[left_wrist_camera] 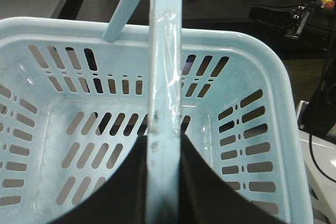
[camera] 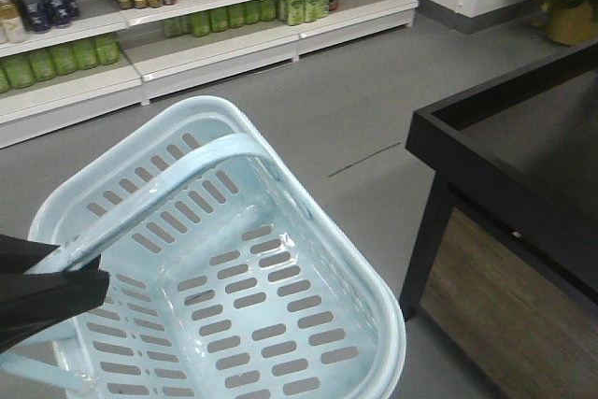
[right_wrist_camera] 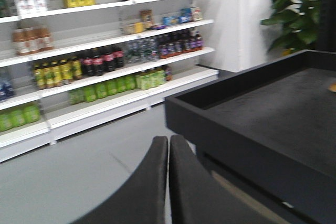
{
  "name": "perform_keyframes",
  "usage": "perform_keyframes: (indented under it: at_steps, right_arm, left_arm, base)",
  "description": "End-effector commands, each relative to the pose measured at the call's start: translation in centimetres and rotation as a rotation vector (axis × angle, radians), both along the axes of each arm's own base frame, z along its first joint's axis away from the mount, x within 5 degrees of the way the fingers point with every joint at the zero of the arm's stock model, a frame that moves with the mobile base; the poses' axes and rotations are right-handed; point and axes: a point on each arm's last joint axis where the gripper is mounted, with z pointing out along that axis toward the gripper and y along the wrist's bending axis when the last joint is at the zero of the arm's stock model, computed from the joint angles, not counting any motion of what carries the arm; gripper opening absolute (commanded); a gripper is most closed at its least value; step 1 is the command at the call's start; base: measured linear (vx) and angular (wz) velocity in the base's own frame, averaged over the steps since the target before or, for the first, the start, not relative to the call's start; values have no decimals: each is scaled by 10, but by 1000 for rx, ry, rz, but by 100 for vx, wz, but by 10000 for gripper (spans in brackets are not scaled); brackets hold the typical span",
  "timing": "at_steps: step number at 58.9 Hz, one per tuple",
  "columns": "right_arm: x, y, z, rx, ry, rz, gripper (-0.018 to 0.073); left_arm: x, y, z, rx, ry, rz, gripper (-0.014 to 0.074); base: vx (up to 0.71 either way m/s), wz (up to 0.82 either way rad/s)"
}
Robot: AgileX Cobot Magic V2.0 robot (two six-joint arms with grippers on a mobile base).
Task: Pick three apples into basket with both arms
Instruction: 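Turn the base toward the black fruit table and approach it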
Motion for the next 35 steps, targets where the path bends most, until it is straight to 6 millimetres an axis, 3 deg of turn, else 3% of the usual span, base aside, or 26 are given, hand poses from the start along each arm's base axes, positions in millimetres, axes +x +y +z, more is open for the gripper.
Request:
perform_keyframes:
  at_steps: [1, 35]
  right_arm:
    - [-1, 0, 4, -21, -73, 0, -9]
    - [-1, 0, 4, -21, -73, 0, -9]
  left_arm:
    - [-1, -1, 17, -101, -45, 23, -6]
    - [-1, -1, 17, -101, -45, 23, -6]
  base:
    - [13, -52]
    - [13, -55]
